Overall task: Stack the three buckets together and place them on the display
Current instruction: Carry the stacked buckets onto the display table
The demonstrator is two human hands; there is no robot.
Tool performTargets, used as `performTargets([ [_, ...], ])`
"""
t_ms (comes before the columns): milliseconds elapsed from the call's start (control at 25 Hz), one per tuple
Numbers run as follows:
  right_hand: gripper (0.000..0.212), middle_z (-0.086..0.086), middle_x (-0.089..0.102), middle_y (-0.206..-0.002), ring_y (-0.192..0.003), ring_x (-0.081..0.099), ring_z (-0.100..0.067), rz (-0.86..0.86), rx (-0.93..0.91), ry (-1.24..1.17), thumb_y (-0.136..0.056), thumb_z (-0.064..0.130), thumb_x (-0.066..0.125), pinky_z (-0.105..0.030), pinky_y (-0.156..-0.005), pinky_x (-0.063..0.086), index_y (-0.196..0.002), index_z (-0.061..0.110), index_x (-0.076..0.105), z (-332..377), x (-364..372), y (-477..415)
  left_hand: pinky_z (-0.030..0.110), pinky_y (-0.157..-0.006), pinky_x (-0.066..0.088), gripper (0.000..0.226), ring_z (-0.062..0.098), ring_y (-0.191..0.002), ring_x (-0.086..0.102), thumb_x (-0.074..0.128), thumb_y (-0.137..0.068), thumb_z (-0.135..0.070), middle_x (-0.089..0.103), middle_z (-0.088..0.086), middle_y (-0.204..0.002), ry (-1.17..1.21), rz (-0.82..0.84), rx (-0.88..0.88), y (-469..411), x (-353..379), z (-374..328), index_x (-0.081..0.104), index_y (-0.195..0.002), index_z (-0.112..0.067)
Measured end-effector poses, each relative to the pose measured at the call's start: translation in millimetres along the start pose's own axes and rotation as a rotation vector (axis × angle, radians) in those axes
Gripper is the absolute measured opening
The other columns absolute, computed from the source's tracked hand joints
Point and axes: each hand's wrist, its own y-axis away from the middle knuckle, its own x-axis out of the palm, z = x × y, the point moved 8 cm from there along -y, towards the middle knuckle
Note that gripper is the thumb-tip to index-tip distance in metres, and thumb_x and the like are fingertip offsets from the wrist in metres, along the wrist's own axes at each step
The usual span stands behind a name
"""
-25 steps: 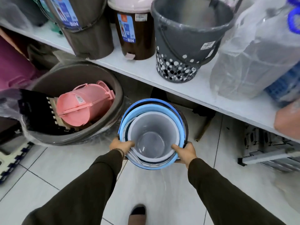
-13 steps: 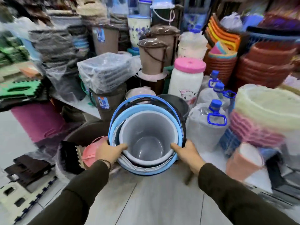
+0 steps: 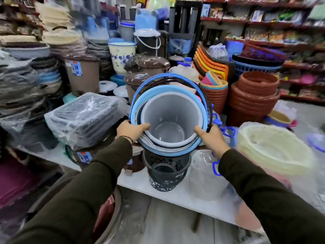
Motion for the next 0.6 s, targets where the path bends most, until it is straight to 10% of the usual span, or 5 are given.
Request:
performTargets([
  [80, 0.036, -0.017, 0.074, -0.094, -0.075, 0.075, -0.032, -0.015, 0.086, 0.004, -0.077, 0.028, 0.075, -0.057, -0.061, 0.062, -0.104, 0.006, 0.065, -22, 9, -29, 0.035, -0.081, 0.057, 0.066, 0.030, -0.095, 0.069, 0.083, -0.060, -0.044, 0.072, 0.014, -0.111, -0.039, 0.086, -0.065, -40, 28, 9, 0.068, -0.110, -0.004],
  [240, 0.019, -0.020, 0.076, -0.088, -0.064, 0.074, -0.027, -0.012, 0.283, 0.021, -0.082, 0.025, 0.074, -0.056, -0.058, 0.062, -0.090, 0.009, 0.068, -92, 31, -70, 0.026, -0.045, 0.053, 0.065, 0.027, -0.080, 0.070, 0.084, -0.057, -0.044, 0.074, 0.015, -0.105, -0.127, 0.233, -0.200, -94, 83, 61, 0.071, -0.108, -0.005],
  [600, 0.042, -0.021, 0.068, -0.112, -0.096, 0.069, -0.038, -0.093, 0.499, 0.289, -0.082, 0.020, 0.078, -0.051, -0.077, 0.062, -0.114, 0.000, 0.060, -208, 69, -90, 0.049, -0.083, 0.061, 0.071, 0.038, -0.094, 0.071, 0.078, -0.035, -0.036, 0.072, 0.020, -0.105, -0.182, 0.307, -0.429, -133, 144, 199, 0.073, -0.099, -0.006],
])
